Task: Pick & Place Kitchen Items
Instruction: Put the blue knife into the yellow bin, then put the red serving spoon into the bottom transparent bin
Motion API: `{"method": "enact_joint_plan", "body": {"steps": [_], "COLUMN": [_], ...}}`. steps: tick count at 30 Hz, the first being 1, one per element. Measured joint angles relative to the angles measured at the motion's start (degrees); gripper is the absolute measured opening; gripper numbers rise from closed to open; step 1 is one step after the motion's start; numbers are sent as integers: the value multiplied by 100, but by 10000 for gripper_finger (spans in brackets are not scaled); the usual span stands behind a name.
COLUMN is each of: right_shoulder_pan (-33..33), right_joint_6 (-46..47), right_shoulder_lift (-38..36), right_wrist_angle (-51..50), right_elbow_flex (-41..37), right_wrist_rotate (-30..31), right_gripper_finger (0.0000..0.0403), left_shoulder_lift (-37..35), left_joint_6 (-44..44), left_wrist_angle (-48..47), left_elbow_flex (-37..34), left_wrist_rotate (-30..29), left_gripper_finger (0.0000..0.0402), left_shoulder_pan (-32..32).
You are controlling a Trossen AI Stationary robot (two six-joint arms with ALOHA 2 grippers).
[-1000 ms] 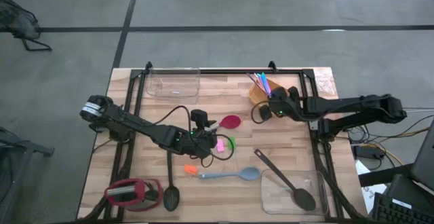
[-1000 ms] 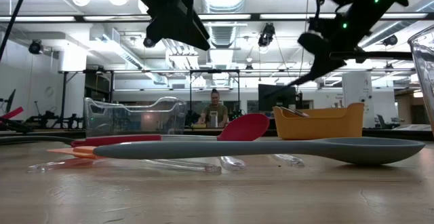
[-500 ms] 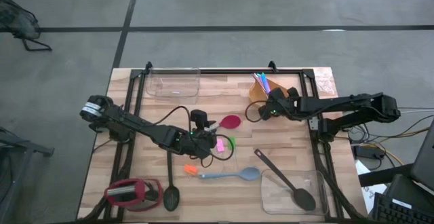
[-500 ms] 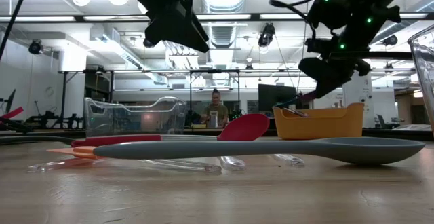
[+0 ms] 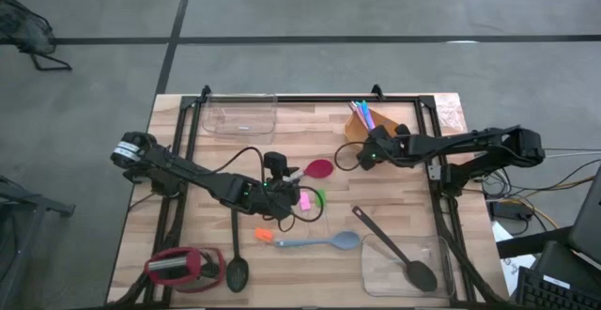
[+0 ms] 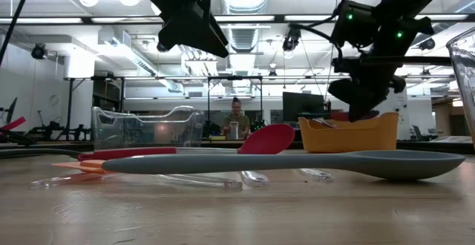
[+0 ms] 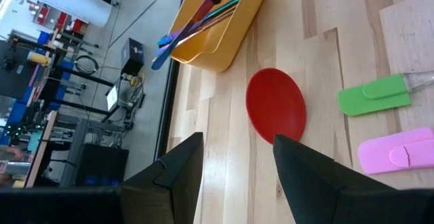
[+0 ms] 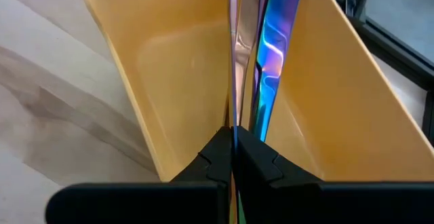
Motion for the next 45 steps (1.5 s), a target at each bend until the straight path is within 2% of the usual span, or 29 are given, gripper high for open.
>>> {"method": "enact_joint_plan", "body": {"steps": [8,22,27,30,37,39,42,45], "right_shoulder_pan": [-34,4,204,292,362,375,448,574], "right_joint_6": [25,-7,-290,-495,-1260,-1392,-1478,-1651], "right_shoulder_lift": [50,-122,-335,-480,-600,-589,-589,-589], "right_wrist_angle": [-69,-45,-38,91,999,1296,1732,2015], "right_elbow_flex": [0,163,447,603,638,636,636,633], "right_wrist_rotate": [-217,-160,-274,-851,-2991,-3446,-3759,-3771], "right_gripper_finger": [20,119,137,143,151,152,156,159], "left_shoulder_lift": [0,0,0,0,0,0,0,0], "left_joint_6": [-26,-128,-408,-547,-748,-752,-802,-965], "left_wrist_angle": [-2,-2,-22,-21,-23,-25,-63,-261], "left_elbow_flex": [0,-7,-9,-9,-11,-11,-11,-11], "left_wrist_rotate": [39,80,421,745,1201,1275,1279,1280], "left_gripper_finger": [186,186,186,186,186,186,186,186], "left_shoulder_pan": [0,4,4,4,15,17,17,20]}}
